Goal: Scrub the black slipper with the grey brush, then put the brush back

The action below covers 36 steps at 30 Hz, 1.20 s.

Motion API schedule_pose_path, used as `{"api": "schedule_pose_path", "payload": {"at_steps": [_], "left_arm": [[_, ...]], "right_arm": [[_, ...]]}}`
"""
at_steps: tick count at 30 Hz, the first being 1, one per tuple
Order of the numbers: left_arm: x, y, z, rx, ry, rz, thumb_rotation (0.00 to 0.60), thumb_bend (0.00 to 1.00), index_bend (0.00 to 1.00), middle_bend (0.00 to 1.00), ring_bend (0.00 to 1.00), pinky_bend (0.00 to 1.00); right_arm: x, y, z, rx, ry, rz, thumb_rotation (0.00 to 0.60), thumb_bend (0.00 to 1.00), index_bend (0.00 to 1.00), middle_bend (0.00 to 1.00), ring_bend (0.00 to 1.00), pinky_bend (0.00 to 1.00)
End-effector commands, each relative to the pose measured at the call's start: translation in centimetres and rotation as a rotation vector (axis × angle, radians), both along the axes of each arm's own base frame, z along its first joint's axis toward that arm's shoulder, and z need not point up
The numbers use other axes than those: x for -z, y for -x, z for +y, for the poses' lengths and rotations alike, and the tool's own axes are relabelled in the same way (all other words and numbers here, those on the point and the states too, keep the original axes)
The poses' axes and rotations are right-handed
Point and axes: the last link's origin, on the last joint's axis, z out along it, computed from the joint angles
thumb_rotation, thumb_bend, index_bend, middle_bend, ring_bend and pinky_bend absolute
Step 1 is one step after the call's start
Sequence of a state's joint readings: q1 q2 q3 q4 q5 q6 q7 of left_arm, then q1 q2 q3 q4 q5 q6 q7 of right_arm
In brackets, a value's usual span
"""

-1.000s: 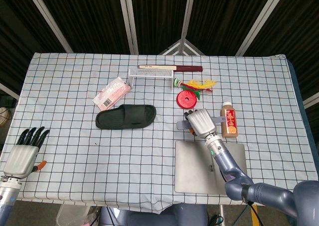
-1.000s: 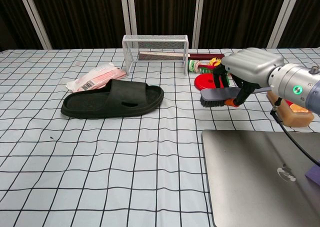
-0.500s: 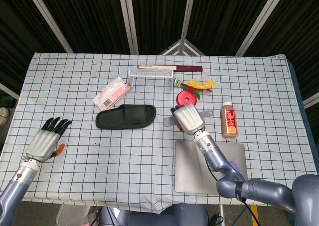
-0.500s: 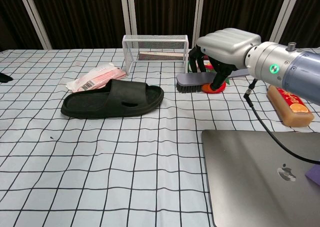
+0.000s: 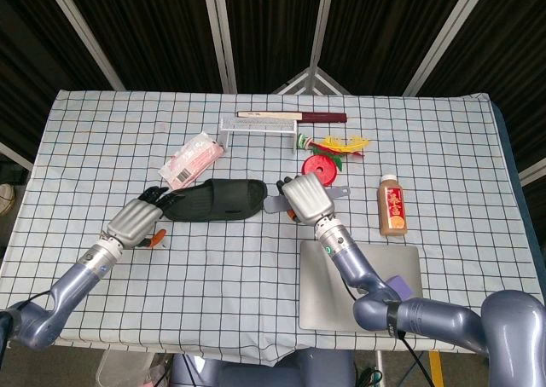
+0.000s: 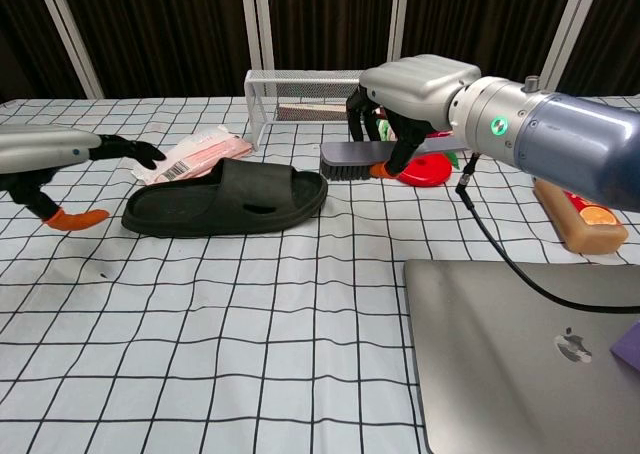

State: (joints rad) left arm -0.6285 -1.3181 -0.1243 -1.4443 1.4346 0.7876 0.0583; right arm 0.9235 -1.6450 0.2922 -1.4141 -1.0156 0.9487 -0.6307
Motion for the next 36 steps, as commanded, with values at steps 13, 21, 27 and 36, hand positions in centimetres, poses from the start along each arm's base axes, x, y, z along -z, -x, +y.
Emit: {"api": "schedule_pose_path", "payload": {"at_steps": [13, 21, 27, 36], "left_arm": [[4.2, 1.5, 0.7, -0.008, 0.083, 0.123, 0.6, 0.64, 0.05, 0.1, 0.03, 0.01], [4.7, 1.9, 0.8, -0.006, 0.091, 0.147, 0.6, 0.65, 0.05, 0.11, 0.03, 0.01], [5.0, 2.0, 1.0, -0.009, 0.098, 0.157, 0.6, 0.65, 0.05, 0.11, 0.03, 0.01], [5.2, 1.7, 1.4, -0.008, 0.106, 0.158, 0.6, 0.65, 0.05, 0.11, 0.03, 0.01]], "right_arm": [[0.8, -0.9, -0.4, -0.021, -0.01, -0.02, 0.6, 0.44, 0.87, 0.73, 0.6, 0.7], [0.8, -1.6, -0.9, -0.029, -0.002, -0.033, 0.6, 0.44, 0.87, 0.73, 0.6, 0.7], [0.4, -3.1, -1.6, -0.034, 0.011, -0.075, 0.6, 0.45, 0.87, 0.73, 0.6, 0.7], [2.4, -5.0, -2.2, 0.0, -0.038, -0.133, 0.6, 0.46, 0.87, 0.73, 0.6, 0.7]]}}
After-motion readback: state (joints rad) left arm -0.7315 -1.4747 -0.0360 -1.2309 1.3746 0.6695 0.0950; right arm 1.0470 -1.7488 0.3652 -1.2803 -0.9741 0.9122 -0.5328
